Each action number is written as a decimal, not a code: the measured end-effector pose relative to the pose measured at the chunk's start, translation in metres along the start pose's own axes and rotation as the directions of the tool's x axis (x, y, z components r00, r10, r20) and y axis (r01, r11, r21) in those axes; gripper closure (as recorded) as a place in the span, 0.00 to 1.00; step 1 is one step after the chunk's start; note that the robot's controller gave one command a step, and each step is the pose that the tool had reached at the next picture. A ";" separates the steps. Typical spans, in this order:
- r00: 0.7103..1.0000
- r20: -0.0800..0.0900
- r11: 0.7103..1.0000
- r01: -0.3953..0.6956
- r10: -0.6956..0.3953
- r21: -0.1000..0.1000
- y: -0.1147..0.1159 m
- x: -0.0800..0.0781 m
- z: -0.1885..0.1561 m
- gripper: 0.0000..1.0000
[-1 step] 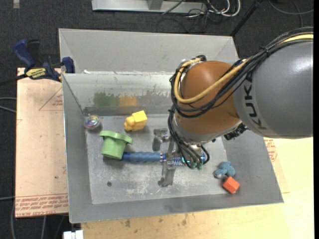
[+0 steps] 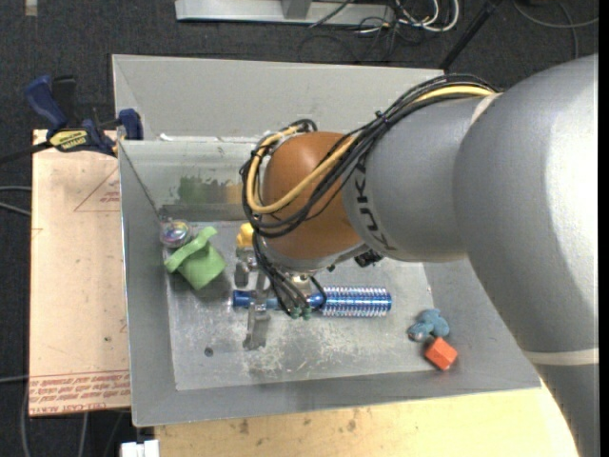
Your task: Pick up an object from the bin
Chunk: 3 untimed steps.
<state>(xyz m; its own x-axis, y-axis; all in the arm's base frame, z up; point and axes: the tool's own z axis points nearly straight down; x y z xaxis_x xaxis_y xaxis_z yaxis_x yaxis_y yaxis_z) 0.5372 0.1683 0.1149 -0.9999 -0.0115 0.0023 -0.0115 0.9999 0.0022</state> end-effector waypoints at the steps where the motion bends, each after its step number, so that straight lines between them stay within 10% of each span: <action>1: 0.995 -0.001 0.995 0.103 -0.103 0.003 -0.045 -0.013 0.047 0.00; 2: 0.995 0.003 0.995 0.104 -0.104 0.001 -0.043 -0.014 0.045 1.00; 3: 0.990 0.013 0.990 0.143 -0.143 0.001 -0.037 -0.017 -0.115 1.00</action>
Offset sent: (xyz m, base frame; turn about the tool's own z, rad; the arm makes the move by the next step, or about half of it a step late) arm 0.0135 -0.0432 -0.0449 -0.1067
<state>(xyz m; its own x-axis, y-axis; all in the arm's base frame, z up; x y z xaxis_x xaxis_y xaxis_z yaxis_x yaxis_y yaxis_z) 0.5553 0.1309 0.2299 -0.9879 -0.1545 -0.0112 -0.1545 0.9880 0.0015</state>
